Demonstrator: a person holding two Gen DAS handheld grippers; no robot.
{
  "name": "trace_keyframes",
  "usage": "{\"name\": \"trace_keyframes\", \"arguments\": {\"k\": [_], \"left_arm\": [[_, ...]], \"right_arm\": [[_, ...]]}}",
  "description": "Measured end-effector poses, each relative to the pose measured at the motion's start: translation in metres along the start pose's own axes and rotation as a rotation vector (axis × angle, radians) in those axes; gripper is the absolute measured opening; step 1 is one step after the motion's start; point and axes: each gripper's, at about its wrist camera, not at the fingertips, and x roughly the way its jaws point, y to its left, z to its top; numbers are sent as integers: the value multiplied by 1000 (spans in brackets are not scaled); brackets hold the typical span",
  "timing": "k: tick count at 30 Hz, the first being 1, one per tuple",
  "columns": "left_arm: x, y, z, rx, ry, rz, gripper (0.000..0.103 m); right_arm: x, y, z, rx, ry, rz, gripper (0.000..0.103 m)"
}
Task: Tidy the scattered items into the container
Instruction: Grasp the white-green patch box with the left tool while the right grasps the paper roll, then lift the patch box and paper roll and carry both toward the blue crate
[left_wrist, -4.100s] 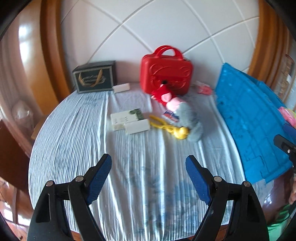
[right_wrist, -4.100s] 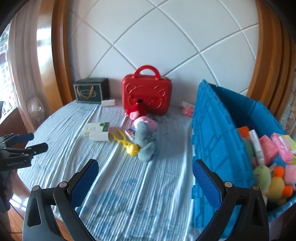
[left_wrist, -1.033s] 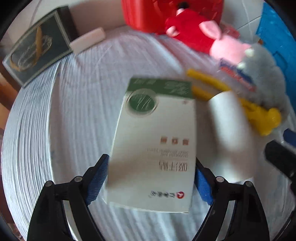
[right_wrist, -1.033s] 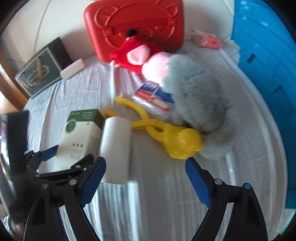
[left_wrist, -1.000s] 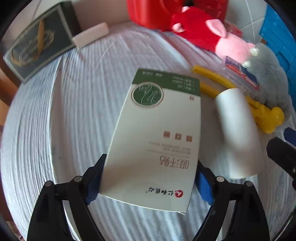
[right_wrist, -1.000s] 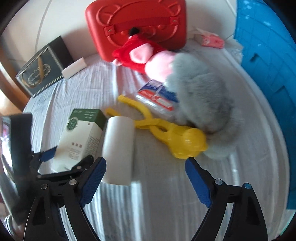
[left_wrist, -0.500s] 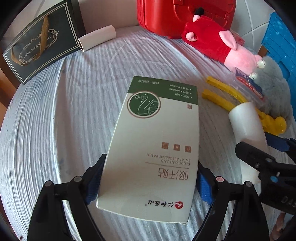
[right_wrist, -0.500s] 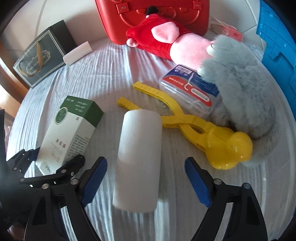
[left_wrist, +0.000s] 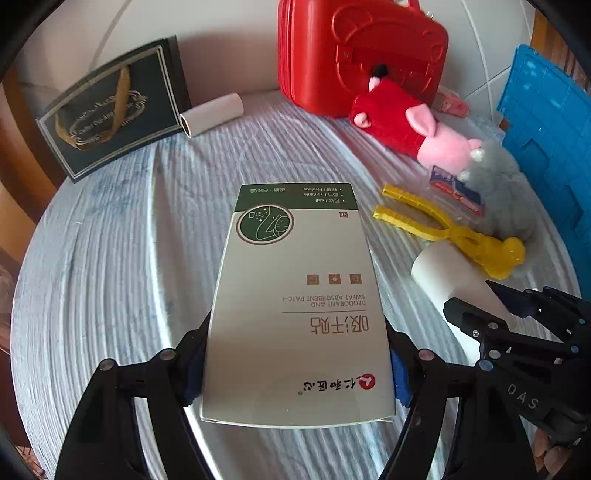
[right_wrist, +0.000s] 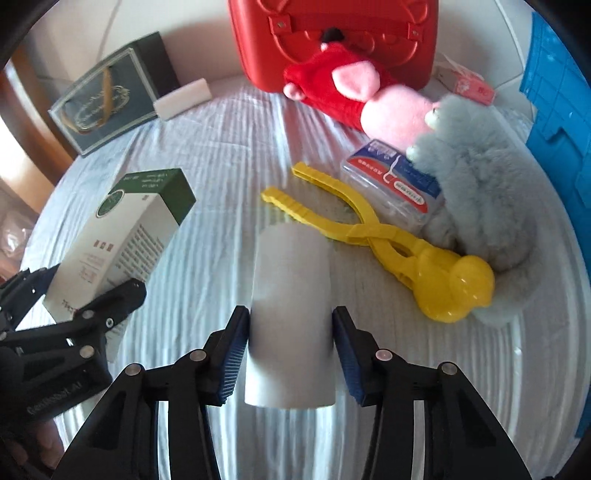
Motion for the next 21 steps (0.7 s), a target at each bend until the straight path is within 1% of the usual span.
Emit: {"name": "trace_keyframes", "arguments": {"k": [6,9,11,12,14,16,17,18,21], "left_arm": [[-59,-7,-10,-4,-93,28,75],[-89,-15,-14,-23,-135,51,75],[-100,-18,-18,-35,-149,74,75],[-105,-20,-22,-49,-155,82,75],[-110,-24,-34,-76,-150,97,75],[-106,-27,-46,-85,-123,102,75],[-100,-30,-55,-90,-102,112,75],[-94,-33,-64,-99,-85,119,75],[-75,-43,-94,-112,-23,119,75]], "right_arm": [[-51,10,-10,-20,-80,16,45],[-81,14,-12,-48,-135,29,39],[-103,16,-11,-77,-171,41,39],[-108,15,-12,-86,-174,42,39],[-115,9,-14,-102,-174,39,39],[-117,-2,-26,-101,-159,41,46],[-115,-7,-33,-94,-142,52,53],[-112,-13,-43,-93,-120,59,56],[-92,-20,-76,-124,-16,73,56]]}}
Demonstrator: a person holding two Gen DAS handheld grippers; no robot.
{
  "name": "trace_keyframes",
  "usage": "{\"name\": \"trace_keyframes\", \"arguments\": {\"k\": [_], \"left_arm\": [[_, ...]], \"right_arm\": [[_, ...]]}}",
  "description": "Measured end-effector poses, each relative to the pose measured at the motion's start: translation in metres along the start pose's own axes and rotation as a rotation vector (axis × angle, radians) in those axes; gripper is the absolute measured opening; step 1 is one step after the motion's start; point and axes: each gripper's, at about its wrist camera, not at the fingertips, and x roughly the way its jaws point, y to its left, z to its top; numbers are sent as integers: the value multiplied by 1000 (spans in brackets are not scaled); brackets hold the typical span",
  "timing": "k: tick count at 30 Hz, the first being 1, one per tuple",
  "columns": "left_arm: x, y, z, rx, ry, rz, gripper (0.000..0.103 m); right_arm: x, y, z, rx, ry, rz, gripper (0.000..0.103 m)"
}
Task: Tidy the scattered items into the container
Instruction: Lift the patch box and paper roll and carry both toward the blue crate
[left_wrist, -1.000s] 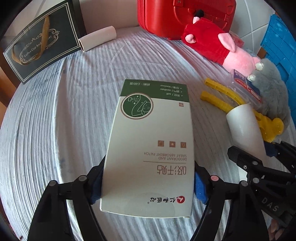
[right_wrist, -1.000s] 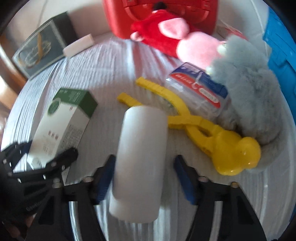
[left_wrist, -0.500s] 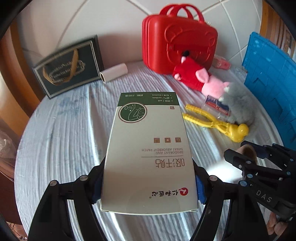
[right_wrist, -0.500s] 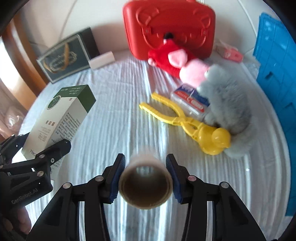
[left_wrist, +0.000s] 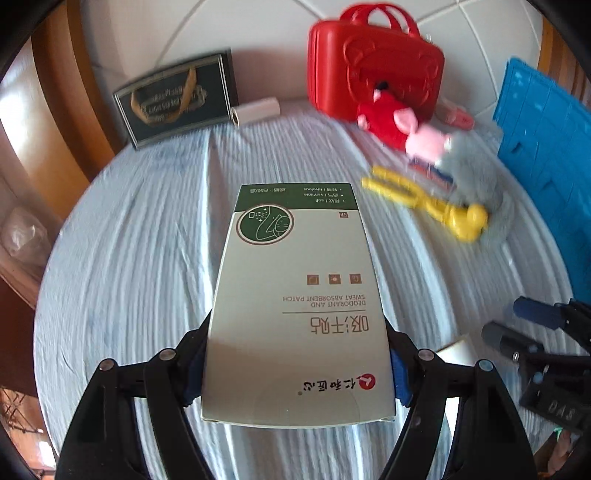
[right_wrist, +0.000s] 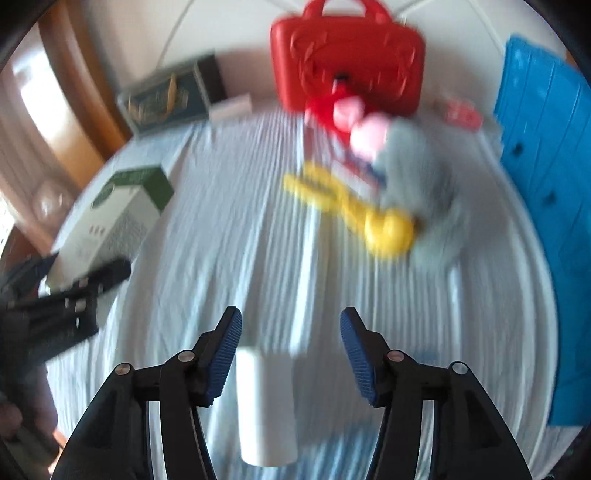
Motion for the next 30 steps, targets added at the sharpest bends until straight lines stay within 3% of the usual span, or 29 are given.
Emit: {"name": "trace_keyframes", "arguments": {"k": [3,5,12,15,20,30], "left_arm": [[16,-12,-34,3,71,10,75],[24,-18,-50,-1,110,19,75],[27,-30,-77,-16,130,81,75],[18,-29,-78,-9,125,89,75],[-7,-16,-62,6,49,77,75],[-89,-7,-21,35,-180,2,75]], "right_arm": [[23,1,-32,-28,94,24,56],[37,0,-46,-27,139,58,62],[62,7,-53,-108,164,97,65],[69,17,-47,-160,142,65,50],[48,23,-31,-142,70,71,48],[-52,45,4,-121,-155,9,45]]}}
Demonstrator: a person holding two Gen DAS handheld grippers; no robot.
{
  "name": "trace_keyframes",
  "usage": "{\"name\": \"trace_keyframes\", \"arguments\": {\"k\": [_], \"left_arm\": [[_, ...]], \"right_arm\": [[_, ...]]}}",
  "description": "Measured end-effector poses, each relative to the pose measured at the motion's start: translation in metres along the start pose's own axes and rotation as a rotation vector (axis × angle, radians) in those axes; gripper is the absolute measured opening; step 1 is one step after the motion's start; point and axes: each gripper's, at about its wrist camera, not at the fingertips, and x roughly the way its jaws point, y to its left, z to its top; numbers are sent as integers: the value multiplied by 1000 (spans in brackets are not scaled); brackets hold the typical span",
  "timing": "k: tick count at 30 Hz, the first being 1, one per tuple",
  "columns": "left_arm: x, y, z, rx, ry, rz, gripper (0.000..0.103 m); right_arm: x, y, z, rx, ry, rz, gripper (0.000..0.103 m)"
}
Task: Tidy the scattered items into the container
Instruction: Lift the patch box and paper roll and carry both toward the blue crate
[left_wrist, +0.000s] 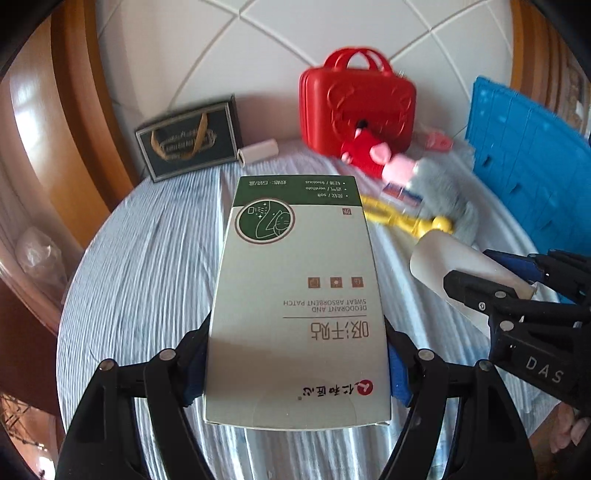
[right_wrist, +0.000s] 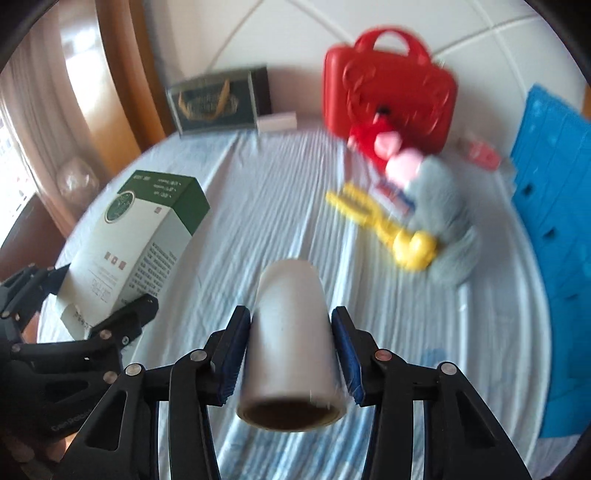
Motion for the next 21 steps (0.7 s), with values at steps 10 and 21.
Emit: {"name": "trace_keyframes", "arguments": {"k": [10,21], "left_arm": [[-49,-19,37,51,-132,-90,75],[-41,-71,46,75,-144,-89,75]], "right_arm": [[-93,-4,34,22,-160,-82,40],[-126,-61,32,72,-149,-117,36]]}}
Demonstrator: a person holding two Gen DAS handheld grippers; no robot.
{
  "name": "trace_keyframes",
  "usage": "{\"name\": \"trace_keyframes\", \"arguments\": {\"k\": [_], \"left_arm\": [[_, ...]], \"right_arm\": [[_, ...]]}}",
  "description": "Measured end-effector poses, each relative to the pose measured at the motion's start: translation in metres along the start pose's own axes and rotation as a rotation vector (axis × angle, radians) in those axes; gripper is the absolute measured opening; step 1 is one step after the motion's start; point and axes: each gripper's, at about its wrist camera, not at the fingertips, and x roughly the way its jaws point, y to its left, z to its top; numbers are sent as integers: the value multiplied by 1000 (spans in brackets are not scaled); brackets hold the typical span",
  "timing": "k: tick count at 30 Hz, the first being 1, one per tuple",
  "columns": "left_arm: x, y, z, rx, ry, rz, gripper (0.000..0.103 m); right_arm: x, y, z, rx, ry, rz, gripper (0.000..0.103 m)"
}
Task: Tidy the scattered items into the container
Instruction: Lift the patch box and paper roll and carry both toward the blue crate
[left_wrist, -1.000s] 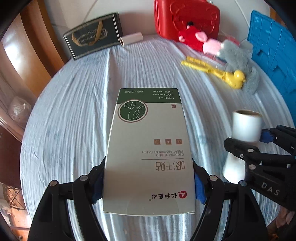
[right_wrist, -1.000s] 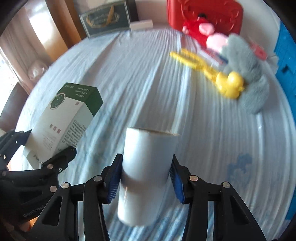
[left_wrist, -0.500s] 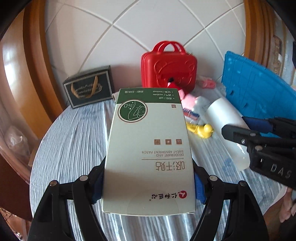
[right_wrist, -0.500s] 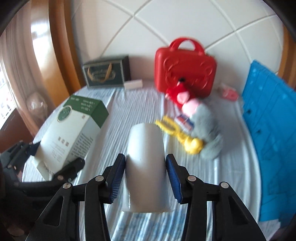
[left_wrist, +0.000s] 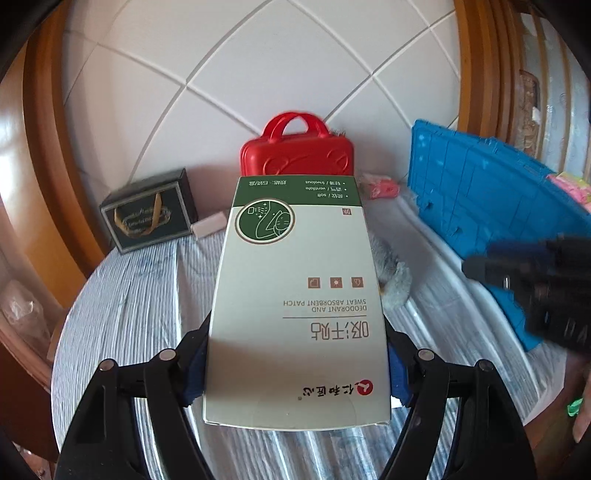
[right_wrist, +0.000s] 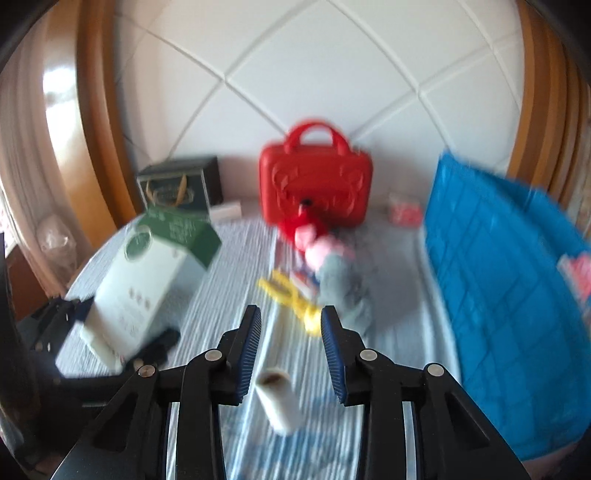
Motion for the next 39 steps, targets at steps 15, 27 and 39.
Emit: {"name": "trace_keyframes", "arguments": {"k": [15,27,39], "left_arm": [[104,-60,-143,-41,383,36,75],[70,-111,-168,-143,398,165,75],[12,-98,-89,-152,208,172,75]], "right_arm": [[137,-56,-176,79,390,27,60],[152,-76,-201,-123,413,155,46],[77,-67,-128,-141,217,238,46]]}}
